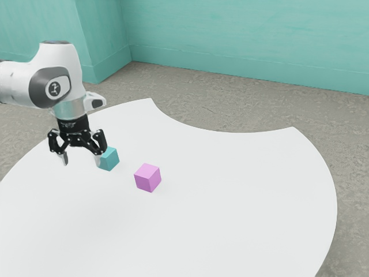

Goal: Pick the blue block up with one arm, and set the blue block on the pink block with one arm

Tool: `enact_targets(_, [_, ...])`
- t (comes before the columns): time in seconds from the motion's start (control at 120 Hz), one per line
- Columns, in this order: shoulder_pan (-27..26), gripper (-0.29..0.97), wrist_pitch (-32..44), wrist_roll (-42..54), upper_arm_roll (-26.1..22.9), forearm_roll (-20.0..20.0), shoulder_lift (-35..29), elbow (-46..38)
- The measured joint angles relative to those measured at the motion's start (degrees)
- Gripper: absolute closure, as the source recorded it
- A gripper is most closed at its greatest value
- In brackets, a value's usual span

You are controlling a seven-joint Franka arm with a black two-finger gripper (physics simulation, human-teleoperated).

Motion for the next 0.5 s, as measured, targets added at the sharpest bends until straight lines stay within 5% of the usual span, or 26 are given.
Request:
enact_targets(0.233, [0.1, 0.00, 18.8, 14.5, 3.8, 3.5, 8.2, -0.3])
enact_targets(0.5, [3.1, 0.00, 26.2, 32.4, 5.3, 0.7, 27.6, 15.6])
